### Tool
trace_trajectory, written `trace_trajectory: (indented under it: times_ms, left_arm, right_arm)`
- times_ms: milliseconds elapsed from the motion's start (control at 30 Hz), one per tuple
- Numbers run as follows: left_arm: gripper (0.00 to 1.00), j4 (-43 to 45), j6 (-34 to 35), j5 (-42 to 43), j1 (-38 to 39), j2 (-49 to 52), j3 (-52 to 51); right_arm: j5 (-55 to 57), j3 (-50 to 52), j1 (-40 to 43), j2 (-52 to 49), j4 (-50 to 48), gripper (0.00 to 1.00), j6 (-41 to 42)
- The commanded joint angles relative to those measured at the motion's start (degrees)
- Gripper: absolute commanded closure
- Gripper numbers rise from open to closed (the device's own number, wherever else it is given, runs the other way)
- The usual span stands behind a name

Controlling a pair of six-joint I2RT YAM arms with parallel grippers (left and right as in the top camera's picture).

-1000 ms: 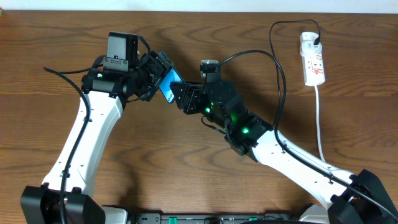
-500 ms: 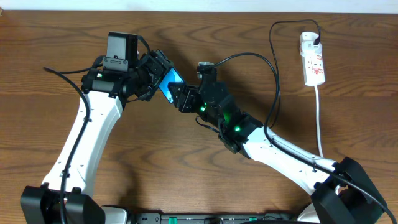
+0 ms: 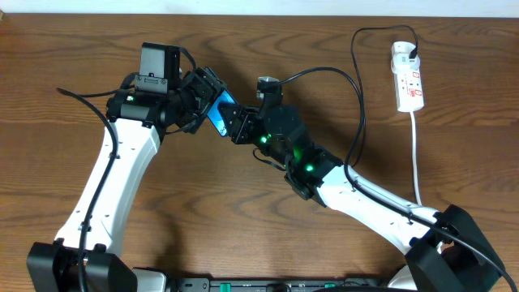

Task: Plug charger to phone and switch on socket
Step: 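Close the right gripper on the phone's side edge beside the left gripper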

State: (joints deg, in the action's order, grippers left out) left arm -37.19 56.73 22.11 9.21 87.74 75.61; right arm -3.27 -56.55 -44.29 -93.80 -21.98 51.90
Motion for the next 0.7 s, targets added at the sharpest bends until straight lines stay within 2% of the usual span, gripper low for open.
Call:
trace_trajectory:
  times_ms: [0, 233, 467, 667]
  left_arm:
    - [0.59, 0.22, -0.90, 0.13, -0.20, -1.29, 0.46]
    - [0.59, 0.22, -0.87, 0.13, -0.20, -1.27, 0.46]
    - [0.59, 0.22, -0.46, 0.37, -0.20, -1.29, 0.46]
    - [0.58, 0.22, -0.46, 0.35, -0.20, -1.29, 0.46]
  right_arm:
    - [-0.33, -0.22, -0.52, -0.28, 0.09, 0.69, -0.07]
    - [-0.04, -0.22, -1.46, -0.28, 0.11, 0.71, -0.09]
    - [0.33, -0.22, -1.46, -0.31, 0.57, 0.88, -0.09]
    - [0.35, -0.22, -1.55, -0.31, 0.55, 0.95, -0.07]
